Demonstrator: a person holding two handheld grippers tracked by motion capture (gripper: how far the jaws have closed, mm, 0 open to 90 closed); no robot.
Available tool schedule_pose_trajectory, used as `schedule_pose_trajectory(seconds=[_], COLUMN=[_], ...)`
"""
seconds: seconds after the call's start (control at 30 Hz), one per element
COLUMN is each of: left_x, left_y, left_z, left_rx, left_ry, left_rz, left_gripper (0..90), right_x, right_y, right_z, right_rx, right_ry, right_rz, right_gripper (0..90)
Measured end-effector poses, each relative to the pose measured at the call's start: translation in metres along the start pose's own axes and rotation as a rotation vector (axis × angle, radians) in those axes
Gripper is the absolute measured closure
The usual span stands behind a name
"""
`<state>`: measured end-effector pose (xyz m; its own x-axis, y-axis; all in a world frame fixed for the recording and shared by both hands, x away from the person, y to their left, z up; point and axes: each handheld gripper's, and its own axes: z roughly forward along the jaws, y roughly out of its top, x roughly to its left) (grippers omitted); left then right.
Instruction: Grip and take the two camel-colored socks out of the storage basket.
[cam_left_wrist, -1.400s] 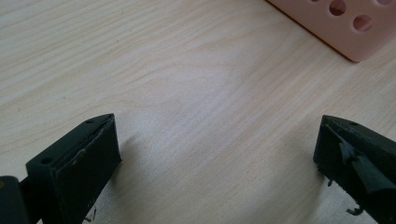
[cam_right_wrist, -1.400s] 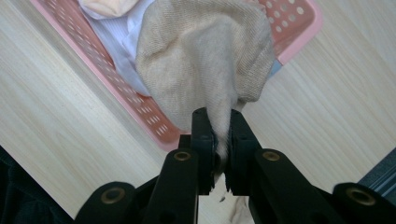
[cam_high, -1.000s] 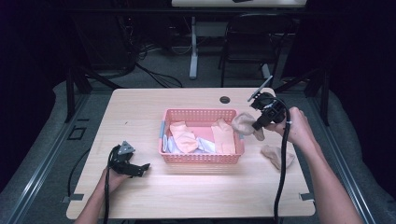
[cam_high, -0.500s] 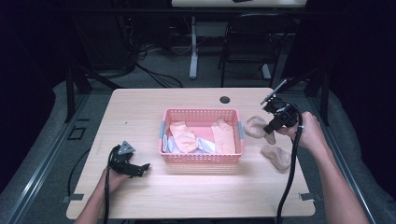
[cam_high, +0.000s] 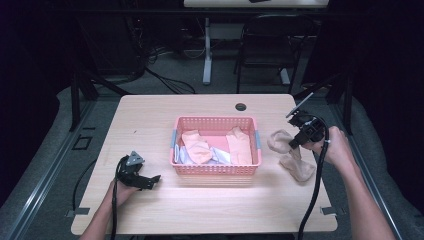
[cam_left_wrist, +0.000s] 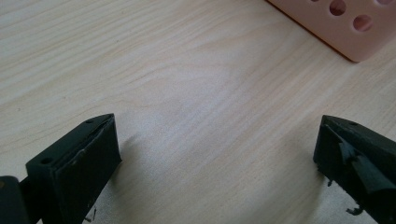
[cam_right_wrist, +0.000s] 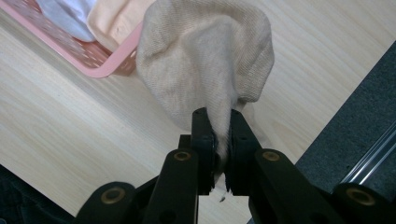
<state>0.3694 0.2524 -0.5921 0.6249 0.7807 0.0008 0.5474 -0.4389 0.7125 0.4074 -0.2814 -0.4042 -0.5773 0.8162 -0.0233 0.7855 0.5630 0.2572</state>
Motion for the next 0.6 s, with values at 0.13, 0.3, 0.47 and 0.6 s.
schedule_pose_trajectory(seconds=[0.13, 0.3, 0.47, 0.6], left_x=[0.0, 0.0, 0.0, 0.0], left_y=[0.0, 0.0, 0.0, 0.0], left_z=[0.0, 0.0, 0.0, 0.0], left_rx=[0.0, -0.001, 0.0, -0.001], left_ry=[0.0, 0.0, 0.0, 0.0], left_rz=[0.0, -0.001, 0.0, -0.001], left_gripper=[0.1, 0.1, 0.1, 0.1], right_x=[-0.003, -0.007, -0.012, -0.013], right_y=[-0.004, -0.008, -0.012, -0.016], right_z=[0.007, 0.016, 0.026, 0.036], right_rx=[0.003, 0.028, 0.044, 0.042], right_ry=[0.01, 0.007, 0.015, 0.022], right_rz=[0.018, 0.028, 0.032, 0.054], right_gripper=[84.1, 84.2, 84.2, 84.1])
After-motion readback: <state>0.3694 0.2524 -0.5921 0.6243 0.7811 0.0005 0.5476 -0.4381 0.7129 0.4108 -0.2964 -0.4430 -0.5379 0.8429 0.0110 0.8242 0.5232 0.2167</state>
